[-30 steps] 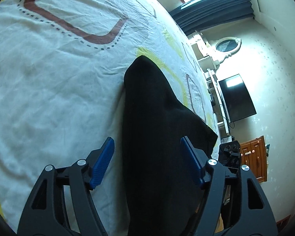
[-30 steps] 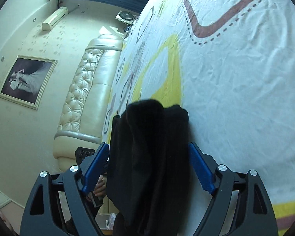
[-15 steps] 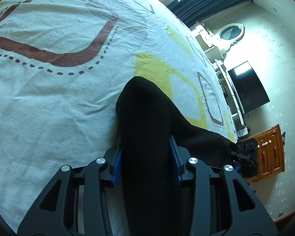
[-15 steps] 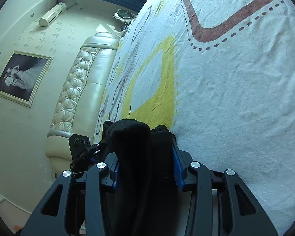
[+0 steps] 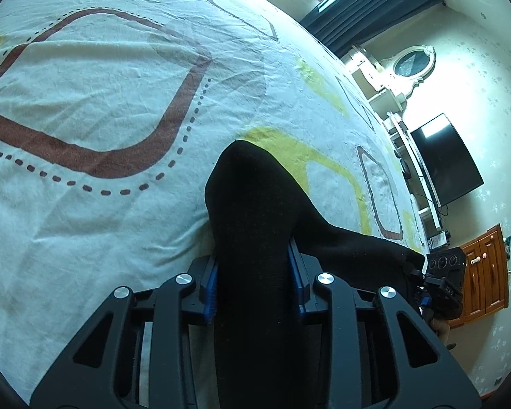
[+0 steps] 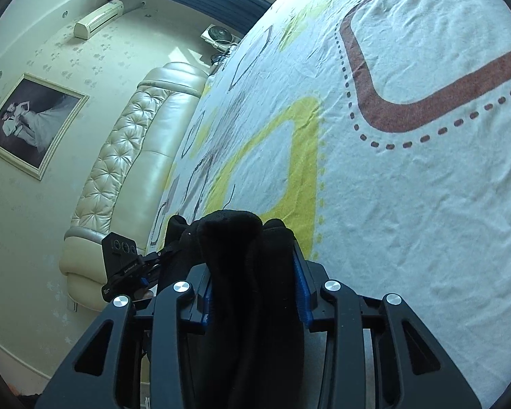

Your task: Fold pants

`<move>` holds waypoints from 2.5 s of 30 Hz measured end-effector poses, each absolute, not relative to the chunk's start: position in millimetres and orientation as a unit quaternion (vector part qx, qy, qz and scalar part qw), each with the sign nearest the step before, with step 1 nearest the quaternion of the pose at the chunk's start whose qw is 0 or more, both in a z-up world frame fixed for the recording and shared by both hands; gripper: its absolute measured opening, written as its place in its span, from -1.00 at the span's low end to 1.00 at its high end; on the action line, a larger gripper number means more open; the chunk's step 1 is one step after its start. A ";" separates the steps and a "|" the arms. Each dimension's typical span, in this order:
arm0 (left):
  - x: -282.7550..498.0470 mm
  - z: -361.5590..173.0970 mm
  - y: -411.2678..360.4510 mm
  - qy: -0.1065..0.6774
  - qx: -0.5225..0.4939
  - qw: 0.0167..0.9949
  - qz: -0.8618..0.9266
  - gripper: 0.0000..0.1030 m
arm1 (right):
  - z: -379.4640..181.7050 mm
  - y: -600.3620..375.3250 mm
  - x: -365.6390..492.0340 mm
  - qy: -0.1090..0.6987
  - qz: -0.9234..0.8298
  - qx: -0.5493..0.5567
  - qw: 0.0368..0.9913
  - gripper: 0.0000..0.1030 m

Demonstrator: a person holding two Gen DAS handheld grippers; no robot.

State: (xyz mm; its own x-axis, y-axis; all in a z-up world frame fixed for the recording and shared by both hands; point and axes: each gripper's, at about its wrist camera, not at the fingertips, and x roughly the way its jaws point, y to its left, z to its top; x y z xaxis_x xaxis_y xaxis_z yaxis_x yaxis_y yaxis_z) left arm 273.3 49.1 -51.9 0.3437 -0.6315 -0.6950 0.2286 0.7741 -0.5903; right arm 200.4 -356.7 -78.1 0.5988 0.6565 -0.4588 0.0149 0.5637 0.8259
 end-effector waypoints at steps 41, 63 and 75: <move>336.6 -61.9 44.3 0.511 -0.218 0.786 -0.270 -0.37 | -96.8 -377.2 254.2 0.390 0.196 0.465 0.771 -0.27; 243.1 -60.3 116.4 0.493 -0.299 0.765 -0.287 0.28 | -95.6 -389.4 167.2 0.391 0.226 0.517 0.728 0.33; 194.6 -66.2 103.8 0.507 -0.308 0.747 -0.299 0.44 | -94.3 -351.3 132.3 0.396 0.212 0.518 0.728 0.55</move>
